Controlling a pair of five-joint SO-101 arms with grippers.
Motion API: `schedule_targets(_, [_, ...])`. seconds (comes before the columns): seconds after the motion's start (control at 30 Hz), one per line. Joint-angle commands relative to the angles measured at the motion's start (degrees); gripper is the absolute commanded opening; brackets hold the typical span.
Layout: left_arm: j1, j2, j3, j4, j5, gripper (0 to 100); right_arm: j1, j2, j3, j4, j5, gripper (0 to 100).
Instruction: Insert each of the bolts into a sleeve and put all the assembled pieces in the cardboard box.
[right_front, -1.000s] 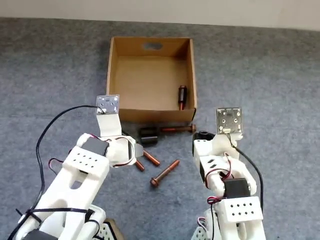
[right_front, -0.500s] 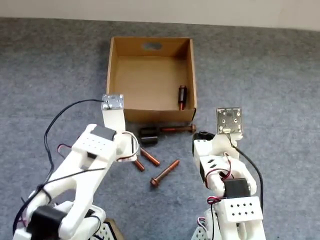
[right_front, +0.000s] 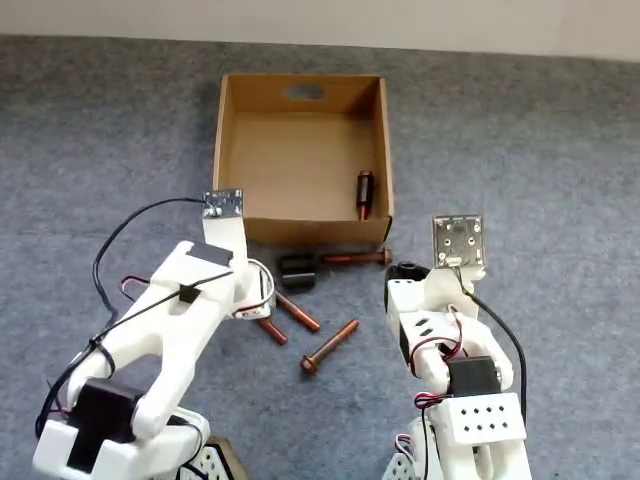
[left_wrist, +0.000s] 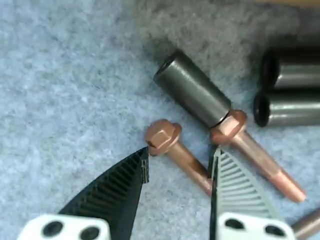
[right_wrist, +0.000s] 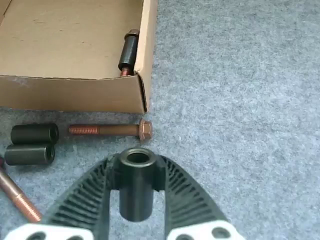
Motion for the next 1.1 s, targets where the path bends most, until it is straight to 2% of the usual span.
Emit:
schedule_targets(0.0, [-0.8, -0.1, -2.7, -0.3, 0.2, 20, -0.1, -1.0, -0.4, -1.4, -0.6, 0.6])
schedule_targets(0.17, [-0.8, -0.3, -2.8, -0.3, -0.6, 9, -0.1, -1.0, -0.4, -1.4, -0.6, 0.6])
schedule_targets(0.27, [-0.8, 0.0, -2.9, -0.6, -6.0, 1, -0.1, -1.0, -0.4, -1.4, -0.6, 0.6])
schedule_targets(0.37, [-0.8, 0.0, -2.8, -0.6, -8.6, 1, -0.1, -1.0, -0.4, -1.4, -0.6, 0.6])
schedule_targets(0.63, [-0.9, -0.3, -2.7, -0.3, -8.9, 1, -0.1, -1.0, -0.4, -1.4, -0.6, 0.6])
schedule_targets(0.73, [-0.9, -0.3, -2.8, 0.0, -8.9, 5, -0.1, -1.0, -0.4, -1.4, -0.5, 0.6])
schedule_targets(0.93, [-0.9, 0.0, -3.8, 3.7, -8.8, 22, -0.1, -1.1, -0.4, -1.4, -0.4, 0.6])
schedule_targets(1.07, [-0.9, 0.0, -3.6, 3.5, -8.8, 22, -0.1, -1.1, -0.4, -1.4, -0.4, 0.6])
